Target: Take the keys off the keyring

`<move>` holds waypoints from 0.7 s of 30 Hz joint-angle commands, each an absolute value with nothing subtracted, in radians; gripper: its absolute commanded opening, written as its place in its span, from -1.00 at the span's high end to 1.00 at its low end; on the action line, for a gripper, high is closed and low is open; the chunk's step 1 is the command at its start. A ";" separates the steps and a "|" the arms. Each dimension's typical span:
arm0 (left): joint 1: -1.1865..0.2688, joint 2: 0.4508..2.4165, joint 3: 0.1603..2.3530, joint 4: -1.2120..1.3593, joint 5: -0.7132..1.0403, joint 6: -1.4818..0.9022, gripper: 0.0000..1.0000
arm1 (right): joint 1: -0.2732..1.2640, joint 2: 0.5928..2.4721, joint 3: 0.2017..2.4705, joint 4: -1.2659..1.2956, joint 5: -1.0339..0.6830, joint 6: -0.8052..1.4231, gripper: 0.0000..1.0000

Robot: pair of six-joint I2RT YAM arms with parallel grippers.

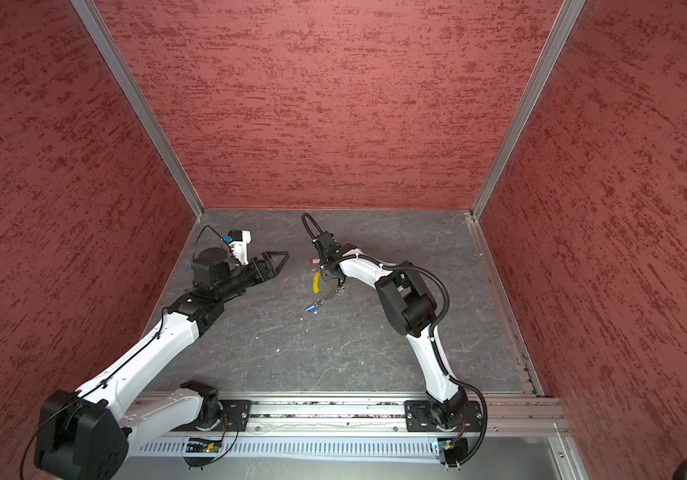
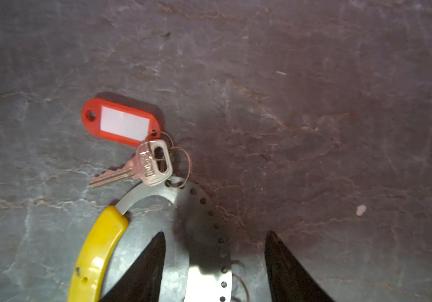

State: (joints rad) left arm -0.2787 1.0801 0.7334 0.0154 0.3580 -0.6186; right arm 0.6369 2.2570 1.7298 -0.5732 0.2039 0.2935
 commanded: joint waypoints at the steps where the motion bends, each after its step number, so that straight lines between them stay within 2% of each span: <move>1: -0.268 1.083 0.742 0.011 0.357 -0.603 -0.91 | 0.627 2.292 1.761 -0.616 0.233 0.269 -0.19; 15: -0.229 1.100 0.739 0.032 0.386 -0.627 -0.91 | 0.650 2.311 1.728 -0.677 0.188 0.232 -0.03; 18: -0.224 1.108 0.735 0.042 0.397 -0.635 -0.91 | 0.649 2.302 1.699 -0.659 0.166 0.232 0.12; 21: -0.223 1.113 0.735 0.047 0.406 -0.639 -0.91 | 0.647 2.286 1.675 -0.624 0.139 0.229 0.35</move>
State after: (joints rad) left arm -0.2291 1.1030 0.7334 0.0216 0.3855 -0.6315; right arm 0.6441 2.2715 1.7294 -0.5591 0.1818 0.2443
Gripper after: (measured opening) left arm 0.955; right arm 0.341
